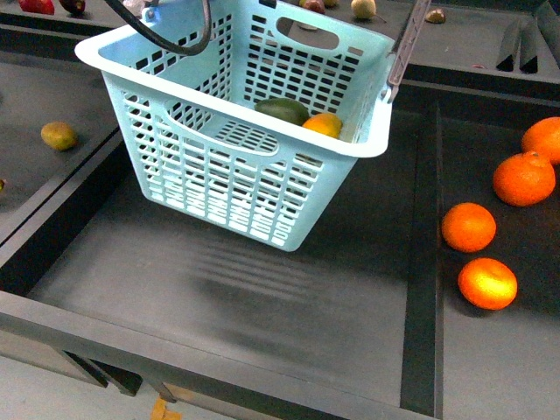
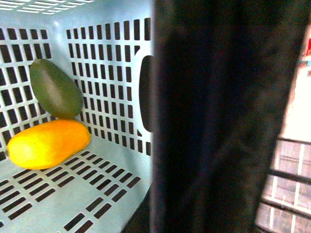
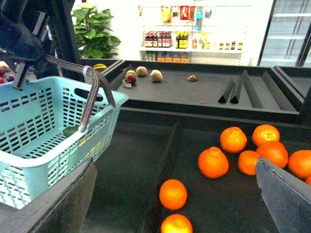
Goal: Pick mango and avocado into basket
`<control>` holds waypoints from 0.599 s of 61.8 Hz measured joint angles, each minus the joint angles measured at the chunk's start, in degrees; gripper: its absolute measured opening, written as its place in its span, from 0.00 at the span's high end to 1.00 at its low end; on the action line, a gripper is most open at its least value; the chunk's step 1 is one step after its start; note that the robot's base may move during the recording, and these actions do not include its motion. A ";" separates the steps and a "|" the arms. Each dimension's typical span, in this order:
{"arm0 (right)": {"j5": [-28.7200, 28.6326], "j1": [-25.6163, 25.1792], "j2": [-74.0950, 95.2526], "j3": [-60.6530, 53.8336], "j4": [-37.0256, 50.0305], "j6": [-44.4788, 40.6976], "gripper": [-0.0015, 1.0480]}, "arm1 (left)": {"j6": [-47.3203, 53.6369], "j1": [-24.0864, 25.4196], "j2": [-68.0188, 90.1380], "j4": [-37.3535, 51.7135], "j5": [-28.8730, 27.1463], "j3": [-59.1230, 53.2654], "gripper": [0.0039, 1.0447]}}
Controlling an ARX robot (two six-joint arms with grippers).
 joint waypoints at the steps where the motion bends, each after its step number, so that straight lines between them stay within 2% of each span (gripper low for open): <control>1: 0.00 0.00 0.00 0.00 0.00 0.02 0.07 | 0.00 0.31 0.00 0.00 0.00 0.00 0.95; 17: 0.00 0.00 0.00 0.00 0.00 0.02 0.07 | -9.60 3.04 7.56 4.22 -1.81 1.09 0.95; 30: 0.00 0.00 0.00 0.00 0.00 0.00 0.07 | -14.38 3.43 11.43 4.44 0.83 2.29 0.95; 37: 0.00 0.00 0.00 0.00 0.00 0.02 0.07 | -14.78 3.37 11.87 2.51 2.71 2.80 0.78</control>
